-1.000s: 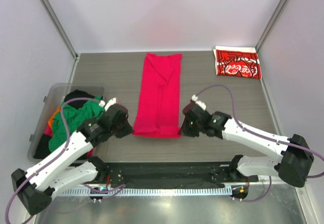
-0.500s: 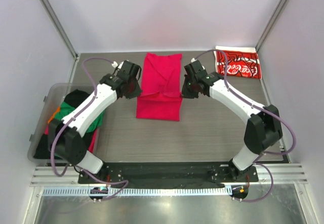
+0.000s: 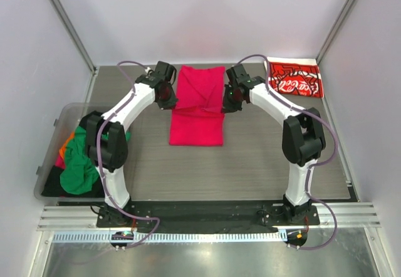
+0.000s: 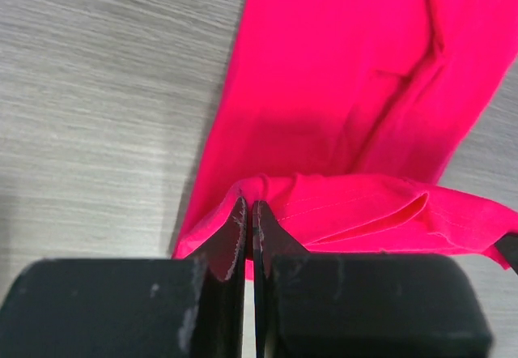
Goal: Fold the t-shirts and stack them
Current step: Fold the tshirt
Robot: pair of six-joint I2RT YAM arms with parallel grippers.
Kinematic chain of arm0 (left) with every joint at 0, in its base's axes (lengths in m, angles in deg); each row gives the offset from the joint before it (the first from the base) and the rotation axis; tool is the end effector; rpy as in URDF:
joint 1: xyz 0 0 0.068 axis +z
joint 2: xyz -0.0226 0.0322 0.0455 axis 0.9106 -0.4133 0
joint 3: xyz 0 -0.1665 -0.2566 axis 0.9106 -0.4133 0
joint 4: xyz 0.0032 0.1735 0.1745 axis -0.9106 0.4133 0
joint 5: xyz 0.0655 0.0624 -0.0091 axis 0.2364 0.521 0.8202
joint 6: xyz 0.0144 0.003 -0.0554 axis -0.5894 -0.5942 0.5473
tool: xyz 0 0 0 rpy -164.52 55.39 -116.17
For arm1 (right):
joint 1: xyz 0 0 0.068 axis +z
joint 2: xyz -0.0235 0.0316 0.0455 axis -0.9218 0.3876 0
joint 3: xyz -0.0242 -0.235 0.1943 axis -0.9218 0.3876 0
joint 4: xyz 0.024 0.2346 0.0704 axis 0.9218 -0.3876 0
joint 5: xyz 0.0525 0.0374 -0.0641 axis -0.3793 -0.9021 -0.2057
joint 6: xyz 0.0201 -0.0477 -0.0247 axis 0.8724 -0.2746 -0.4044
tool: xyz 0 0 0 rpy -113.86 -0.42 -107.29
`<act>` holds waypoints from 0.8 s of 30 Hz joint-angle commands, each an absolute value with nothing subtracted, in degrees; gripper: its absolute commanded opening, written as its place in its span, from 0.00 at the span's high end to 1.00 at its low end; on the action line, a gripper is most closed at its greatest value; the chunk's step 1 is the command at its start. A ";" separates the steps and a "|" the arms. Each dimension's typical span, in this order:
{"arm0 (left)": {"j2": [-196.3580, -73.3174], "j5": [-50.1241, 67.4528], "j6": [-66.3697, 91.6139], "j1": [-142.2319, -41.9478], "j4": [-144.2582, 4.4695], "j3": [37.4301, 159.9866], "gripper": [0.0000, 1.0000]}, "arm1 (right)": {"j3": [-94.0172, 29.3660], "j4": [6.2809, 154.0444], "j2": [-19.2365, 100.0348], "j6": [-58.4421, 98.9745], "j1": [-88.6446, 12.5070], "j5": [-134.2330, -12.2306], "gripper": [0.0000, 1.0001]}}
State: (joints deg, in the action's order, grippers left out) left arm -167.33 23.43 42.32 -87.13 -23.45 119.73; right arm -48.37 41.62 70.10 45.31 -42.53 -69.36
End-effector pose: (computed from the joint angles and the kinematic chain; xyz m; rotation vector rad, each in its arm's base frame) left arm 0.3800 -0.1451 0.2991 -0.4881 2.5662 -0.2502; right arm 0.3821 0.1784 0.2766 0.1414 2.6468 0.4339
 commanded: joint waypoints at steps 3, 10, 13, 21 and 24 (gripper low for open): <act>-171.04 21.41 40.33 -85.19 -24.72 123.48 1.00 | -53.89 41.56 73.40 42.37 -43.90 -71.13 0.99; -176.22 20.62 39.54 -84.22 -25.34 128.13 1.00 | -57.50 41.56 78.05 41.32 -45.66 -71.48 0.99; -178.08 20.18 39.28 -83.87 -24.99 130.15 1.00 | -59.17 41.47 79.55 40.79 -45.93 -72.44 0.99; -183.00 20.00 39.54 -83.17 -23.85 133.06 1.00 | -63.03 41.30 84.55 39.82 -46.45 -74.29 0.99; -184.23 19.56 39.63 -82.64 -23.50 134.38 1.00 | -66.81 40.60 86.31 39.21 -47.07 -74.55 0.99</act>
